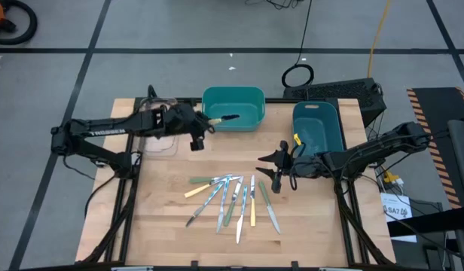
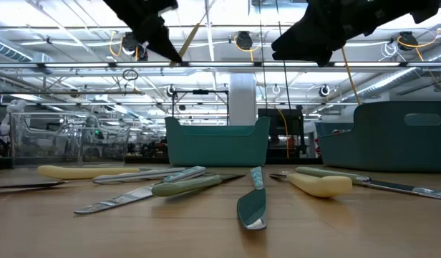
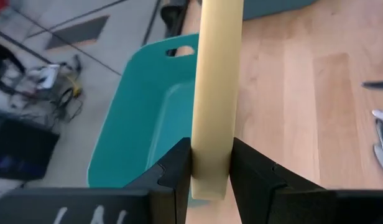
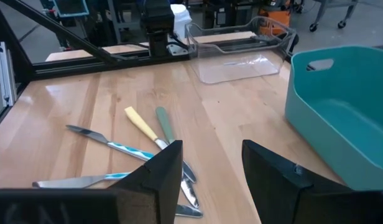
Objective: Sort silverware by color (type)
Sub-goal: Put the right yellow knife into the green bin, then put the left yellow knife into the green bin
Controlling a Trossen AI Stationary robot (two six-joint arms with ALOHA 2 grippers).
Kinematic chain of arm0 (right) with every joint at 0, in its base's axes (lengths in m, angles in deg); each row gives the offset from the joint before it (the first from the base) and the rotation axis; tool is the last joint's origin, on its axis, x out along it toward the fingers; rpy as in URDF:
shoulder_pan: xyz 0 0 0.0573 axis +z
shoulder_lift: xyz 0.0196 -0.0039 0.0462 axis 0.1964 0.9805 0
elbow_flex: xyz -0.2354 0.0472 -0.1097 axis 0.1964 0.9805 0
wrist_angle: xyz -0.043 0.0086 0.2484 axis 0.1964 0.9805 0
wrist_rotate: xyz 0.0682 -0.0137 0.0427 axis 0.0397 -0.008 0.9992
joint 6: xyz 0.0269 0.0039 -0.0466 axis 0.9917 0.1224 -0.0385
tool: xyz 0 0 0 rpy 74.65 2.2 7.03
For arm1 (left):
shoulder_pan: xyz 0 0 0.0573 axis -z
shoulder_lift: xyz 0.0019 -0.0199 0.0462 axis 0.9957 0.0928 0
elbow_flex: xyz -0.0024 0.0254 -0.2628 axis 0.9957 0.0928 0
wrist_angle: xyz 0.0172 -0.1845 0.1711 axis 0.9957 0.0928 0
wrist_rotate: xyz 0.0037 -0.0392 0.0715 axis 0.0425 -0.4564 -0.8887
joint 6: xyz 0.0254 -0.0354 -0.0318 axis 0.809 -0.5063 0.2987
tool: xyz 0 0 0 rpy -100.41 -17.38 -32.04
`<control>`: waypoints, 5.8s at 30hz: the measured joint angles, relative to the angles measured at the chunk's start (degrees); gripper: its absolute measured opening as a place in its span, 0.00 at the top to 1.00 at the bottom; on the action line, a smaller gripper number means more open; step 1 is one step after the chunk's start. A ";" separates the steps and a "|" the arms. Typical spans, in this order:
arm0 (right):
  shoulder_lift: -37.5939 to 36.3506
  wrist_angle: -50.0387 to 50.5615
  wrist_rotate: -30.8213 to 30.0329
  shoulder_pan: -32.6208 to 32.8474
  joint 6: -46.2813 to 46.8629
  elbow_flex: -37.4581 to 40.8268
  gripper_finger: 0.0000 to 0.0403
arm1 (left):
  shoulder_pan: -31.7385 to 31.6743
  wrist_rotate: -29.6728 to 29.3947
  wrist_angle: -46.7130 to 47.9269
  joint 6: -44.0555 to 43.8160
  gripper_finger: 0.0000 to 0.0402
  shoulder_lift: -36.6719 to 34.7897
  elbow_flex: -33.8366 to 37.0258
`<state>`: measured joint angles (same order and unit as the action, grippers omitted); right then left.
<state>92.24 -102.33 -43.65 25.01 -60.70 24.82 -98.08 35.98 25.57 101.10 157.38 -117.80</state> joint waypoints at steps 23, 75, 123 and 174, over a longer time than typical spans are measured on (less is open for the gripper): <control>0.00 0.82 -0.13 1.04 -0.54 -0.02 0.60 | -11.72 1.88 3.02 9.98 0.75 11.80 0.27; -0.02 8.55 0.02 1.06 2.02 -0.02 0.60 | -16.95 -0.26 23.71 8.82 0.74 47.72 -40.33; -0.04 17.72 6.16 7.07 11.49 -0.02 0.60 | 13.25 22.09 55.11 -13.57 0.59 46.94 -46.19; 3.39 11.40 4.28 19.05 17.56 0.00 0.60 | 46.81 -14.62 18.90 -68.74 0.59 24.74 3.76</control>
<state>95.63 -90.93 -39.37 44.06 -43.15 24.82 -51.26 21.36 44.47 32.36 182.12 -114.05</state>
